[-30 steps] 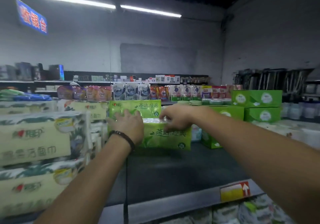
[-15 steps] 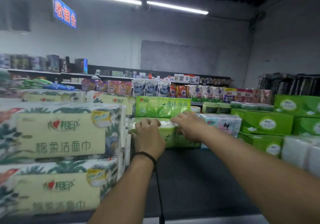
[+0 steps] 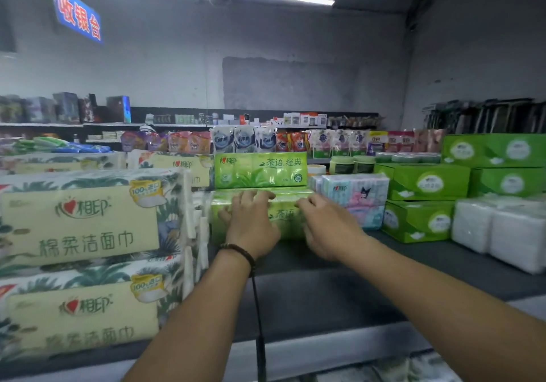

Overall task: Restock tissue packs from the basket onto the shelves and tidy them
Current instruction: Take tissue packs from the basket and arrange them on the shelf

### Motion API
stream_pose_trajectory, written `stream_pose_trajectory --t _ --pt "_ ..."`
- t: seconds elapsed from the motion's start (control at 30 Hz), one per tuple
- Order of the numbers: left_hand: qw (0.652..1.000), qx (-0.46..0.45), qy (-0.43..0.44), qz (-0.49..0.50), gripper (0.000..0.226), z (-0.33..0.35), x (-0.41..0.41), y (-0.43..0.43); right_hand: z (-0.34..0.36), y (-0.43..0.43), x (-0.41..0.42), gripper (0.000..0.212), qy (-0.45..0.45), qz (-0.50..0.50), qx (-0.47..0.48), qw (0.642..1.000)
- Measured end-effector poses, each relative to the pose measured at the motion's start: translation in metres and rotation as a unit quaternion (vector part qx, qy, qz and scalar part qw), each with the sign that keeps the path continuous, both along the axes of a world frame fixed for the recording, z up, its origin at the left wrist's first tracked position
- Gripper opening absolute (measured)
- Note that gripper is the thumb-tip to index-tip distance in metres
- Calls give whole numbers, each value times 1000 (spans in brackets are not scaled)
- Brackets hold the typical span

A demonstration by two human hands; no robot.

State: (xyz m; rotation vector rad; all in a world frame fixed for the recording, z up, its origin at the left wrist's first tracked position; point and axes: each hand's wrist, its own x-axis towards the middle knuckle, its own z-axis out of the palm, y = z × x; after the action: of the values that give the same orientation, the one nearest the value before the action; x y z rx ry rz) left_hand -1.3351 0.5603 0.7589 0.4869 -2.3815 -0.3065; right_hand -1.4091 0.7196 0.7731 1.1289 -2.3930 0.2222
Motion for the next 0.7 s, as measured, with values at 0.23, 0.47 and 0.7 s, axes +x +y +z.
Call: stream_pose_trajectory --t 0.23,0.47,0.7 --pt "950 -6 34 -309 13 46 31 110 -12 146 58 16 -38 95 -211 972" --pt "876 -46 -142 -459 22 -42 76 246 -101 290 114 10 -201 75 -278 936" --pt "655 -26 -558 -509 52 -300 53 330 -369 421 128 25 -489 -184 -242 817"
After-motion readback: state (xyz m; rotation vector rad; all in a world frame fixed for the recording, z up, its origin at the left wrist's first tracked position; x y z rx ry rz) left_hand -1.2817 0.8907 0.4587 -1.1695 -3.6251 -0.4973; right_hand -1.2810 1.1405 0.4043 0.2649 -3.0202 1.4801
